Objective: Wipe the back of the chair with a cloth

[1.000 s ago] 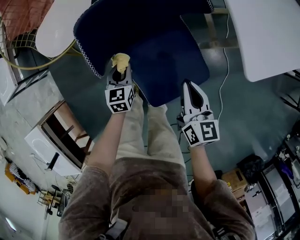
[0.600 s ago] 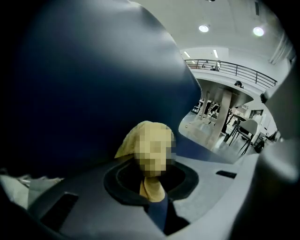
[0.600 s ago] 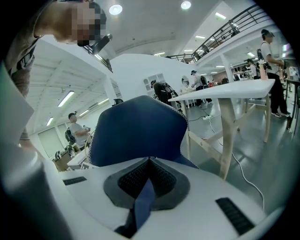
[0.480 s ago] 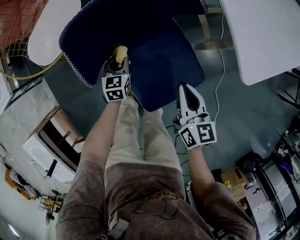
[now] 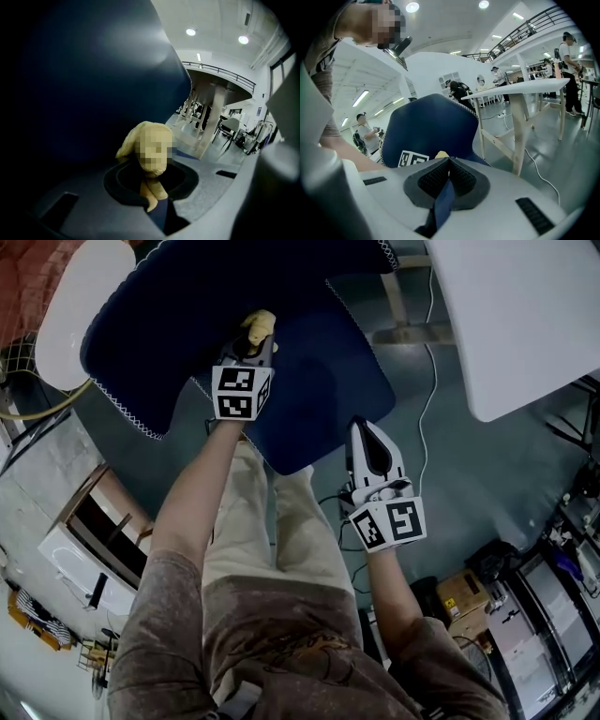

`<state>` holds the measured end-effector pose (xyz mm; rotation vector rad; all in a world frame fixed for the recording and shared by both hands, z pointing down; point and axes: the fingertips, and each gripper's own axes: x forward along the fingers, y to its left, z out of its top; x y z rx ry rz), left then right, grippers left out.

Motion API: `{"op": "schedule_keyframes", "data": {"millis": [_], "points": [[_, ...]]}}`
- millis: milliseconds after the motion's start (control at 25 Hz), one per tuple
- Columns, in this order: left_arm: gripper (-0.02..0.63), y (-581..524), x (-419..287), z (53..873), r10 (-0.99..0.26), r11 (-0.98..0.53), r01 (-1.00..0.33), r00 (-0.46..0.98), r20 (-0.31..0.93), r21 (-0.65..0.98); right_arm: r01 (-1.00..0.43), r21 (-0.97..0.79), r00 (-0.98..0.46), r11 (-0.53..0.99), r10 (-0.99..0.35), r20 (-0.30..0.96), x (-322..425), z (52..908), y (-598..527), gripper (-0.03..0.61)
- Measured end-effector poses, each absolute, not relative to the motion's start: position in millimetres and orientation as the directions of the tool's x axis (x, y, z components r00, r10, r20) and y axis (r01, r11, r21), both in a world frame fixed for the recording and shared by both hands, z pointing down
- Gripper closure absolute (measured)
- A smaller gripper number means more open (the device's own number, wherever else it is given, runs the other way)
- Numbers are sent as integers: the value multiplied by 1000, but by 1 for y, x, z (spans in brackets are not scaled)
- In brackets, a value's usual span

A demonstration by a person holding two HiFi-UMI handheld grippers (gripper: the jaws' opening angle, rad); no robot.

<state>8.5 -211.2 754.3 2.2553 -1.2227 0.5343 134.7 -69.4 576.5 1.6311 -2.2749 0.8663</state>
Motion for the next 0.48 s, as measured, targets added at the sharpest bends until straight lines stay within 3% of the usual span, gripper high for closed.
{"op": "schedule_keyframes", "data": {"millis": [480], "points": [[546, -262, 102, 754, -564, -569, -750, 654, 504, 335, -924, -327, -344, 197, -800, 492, 151, 579, -71, 554]]}}
